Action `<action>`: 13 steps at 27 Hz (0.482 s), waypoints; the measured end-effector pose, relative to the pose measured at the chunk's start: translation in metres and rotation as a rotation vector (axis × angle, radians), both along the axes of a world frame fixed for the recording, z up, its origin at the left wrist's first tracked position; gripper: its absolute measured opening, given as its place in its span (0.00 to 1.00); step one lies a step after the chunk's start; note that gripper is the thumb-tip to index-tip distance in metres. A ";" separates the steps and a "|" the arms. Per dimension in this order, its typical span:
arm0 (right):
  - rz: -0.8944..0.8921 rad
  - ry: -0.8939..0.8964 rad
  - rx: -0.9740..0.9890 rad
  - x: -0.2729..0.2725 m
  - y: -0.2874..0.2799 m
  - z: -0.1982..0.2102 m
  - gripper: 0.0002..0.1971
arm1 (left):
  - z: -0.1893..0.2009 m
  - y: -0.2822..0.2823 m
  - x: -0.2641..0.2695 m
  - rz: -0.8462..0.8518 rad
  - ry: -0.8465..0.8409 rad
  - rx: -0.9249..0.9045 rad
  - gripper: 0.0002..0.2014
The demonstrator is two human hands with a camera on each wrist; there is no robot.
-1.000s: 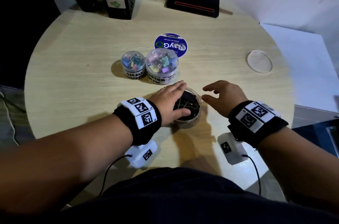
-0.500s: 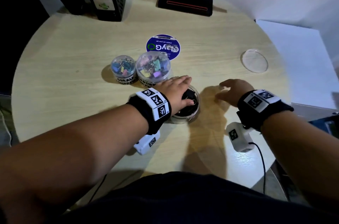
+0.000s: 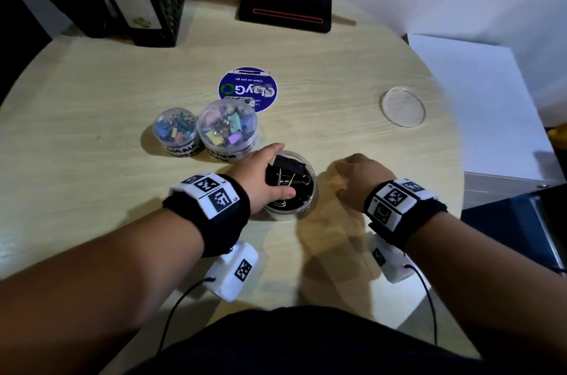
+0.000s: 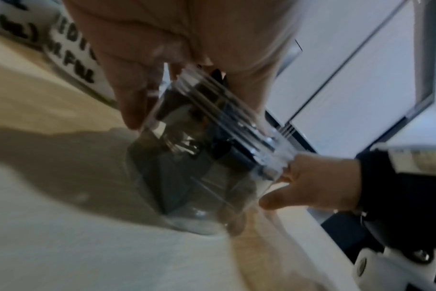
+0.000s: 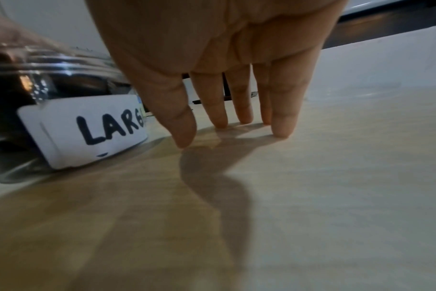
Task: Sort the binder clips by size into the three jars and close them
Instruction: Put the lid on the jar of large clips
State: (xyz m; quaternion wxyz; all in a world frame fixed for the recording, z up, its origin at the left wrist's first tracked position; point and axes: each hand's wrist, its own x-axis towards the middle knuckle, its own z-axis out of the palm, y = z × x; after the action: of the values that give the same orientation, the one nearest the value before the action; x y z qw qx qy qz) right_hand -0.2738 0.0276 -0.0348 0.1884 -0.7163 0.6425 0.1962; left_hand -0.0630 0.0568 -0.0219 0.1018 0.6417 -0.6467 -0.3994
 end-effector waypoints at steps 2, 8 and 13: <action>0.003 0.006 0.000 0.001 0.000 -0.001 0.26 | 0.000 -0.004 -0.008 -0.022 -0.039 0.024 0.41; -0.046 -0.170 -0.006 -0.013 -0.013 0.004 0.19 | 0.000 -0.021 -0.053 -0.041 -0.097 0.010 0.40; -0.085 -0.140 -0.187 -0.047 -0.047 0.010 0.30 | 0.001 -0.030 -0.065 -0.049 -0.111 -0.015 0.41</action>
State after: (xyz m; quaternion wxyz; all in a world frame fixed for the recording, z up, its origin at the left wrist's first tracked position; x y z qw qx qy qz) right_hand -0.3205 -0.0189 -0.0248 0.1735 -0.7148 0.6731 0.0768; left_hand -0.1284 0.0267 -0.0208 0.0609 0.6459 -0.6700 -0.3608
